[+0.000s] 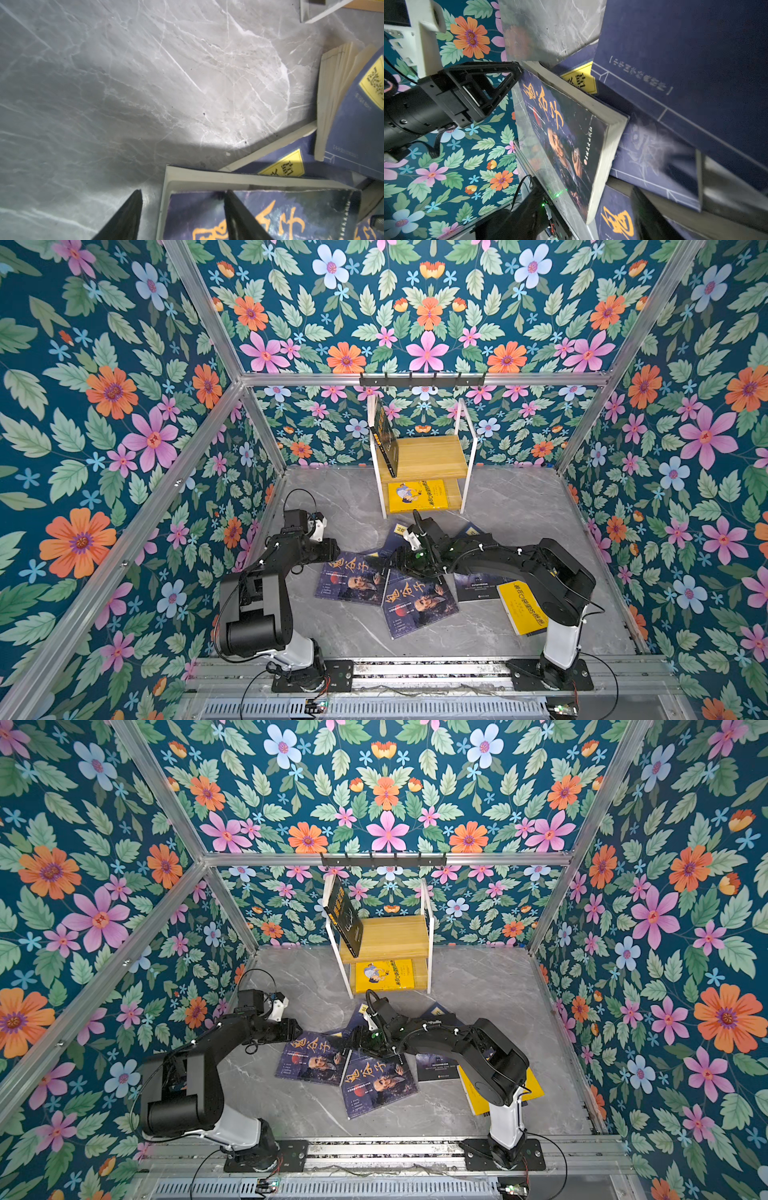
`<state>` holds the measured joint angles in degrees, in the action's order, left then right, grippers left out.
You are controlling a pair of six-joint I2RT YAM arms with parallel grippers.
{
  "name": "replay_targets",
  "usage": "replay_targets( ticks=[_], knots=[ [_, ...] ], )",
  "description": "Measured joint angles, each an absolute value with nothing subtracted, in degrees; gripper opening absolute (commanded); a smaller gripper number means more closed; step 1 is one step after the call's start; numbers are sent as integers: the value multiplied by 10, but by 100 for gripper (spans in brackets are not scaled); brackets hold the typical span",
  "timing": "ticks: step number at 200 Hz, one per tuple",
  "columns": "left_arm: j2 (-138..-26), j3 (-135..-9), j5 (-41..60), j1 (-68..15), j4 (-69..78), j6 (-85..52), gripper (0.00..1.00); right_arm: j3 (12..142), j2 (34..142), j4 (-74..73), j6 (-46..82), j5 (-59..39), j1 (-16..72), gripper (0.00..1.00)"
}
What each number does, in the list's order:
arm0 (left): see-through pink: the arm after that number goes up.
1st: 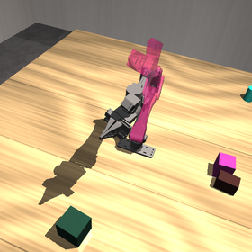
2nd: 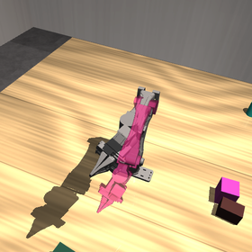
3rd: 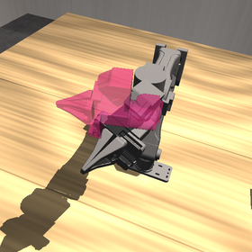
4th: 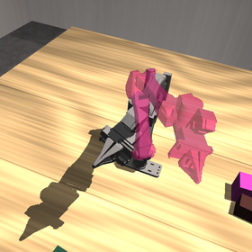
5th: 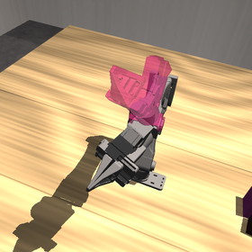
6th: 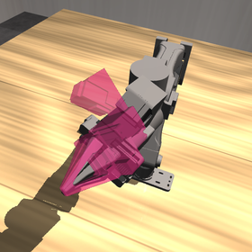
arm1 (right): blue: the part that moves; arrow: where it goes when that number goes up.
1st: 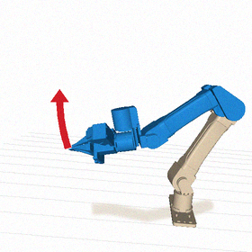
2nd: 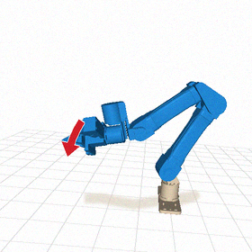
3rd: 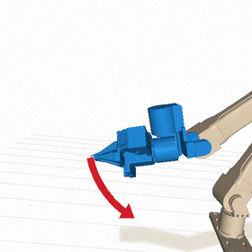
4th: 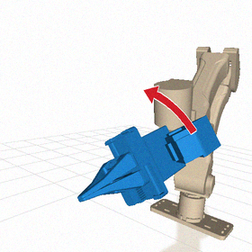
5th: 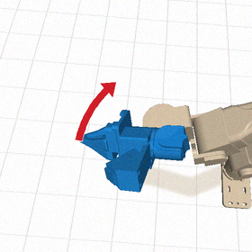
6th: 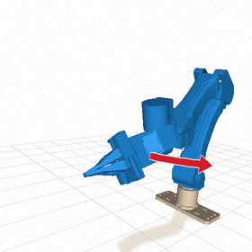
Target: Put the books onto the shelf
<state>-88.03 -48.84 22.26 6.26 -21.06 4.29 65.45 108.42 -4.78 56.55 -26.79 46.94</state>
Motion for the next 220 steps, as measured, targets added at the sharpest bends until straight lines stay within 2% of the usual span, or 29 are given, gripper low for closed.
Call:
replay_targets(
  ticks=[13, 45, 220],
  knots=[
    [-884, -489, 224, 62, -211, 38, 53, 656, 1091, -62, 571, -274, 468, 61],
    [-886, -489, 223, 60, -211, 31, 45, 655, 1104, -67, 582, -283, 467, 60],
    [-916, -491, 225, 52, -206, 10, 38, 668, 1171, -132, 614, -333, 453, 54]
  ],
)
